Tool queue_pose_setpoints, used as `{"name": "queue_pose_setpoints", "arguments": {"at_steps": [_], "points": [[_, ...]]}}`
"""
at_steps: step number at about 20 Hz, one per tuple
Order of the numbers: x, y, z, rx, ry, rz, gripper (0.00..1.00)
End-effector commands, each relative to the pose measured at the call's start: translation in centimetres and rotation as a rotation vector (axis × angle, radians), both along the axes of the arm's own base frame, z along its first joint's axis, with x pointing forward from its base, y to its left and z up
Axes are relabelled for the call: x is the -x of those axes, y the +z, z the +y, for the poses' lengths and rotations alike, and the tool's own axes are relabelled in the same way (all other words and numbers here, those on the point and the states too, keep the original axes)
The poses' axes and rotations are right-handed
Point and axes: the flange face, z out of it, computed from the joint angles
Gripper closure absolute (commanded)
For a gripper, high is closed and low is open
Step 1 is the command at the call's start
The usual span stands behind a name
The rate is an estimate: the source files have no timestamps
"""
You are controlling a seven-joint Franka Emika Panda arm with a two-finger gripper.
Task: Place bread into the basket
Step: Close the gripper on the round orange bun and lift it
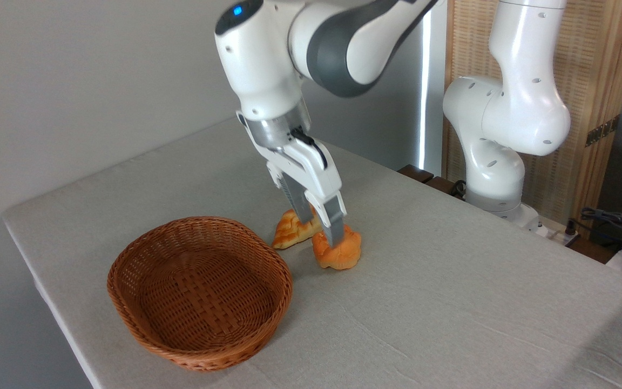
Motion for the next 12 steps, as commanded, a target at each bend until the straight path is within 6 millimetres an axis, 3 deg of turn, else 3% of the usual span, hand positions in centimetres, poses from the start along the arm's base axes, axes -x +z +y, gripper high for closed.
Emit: {"name": "queue_pose_setpoints", "arguments": {"at_steps": [1, 6, 9, 12], "points": [[0.6, -0.4, 0.3, -0.025, -0.017, -0.008, 0.0], [1.1, -1.7, 0.6, -0.05, -0.03, 0.003, 0.01], [1.3, -2.6, 0.4, -0.054, -0.044, 0.004, 0.17], [1.3, -2.8, 0.3, -0.049, -0.071, 0.01, 0.5]]}}
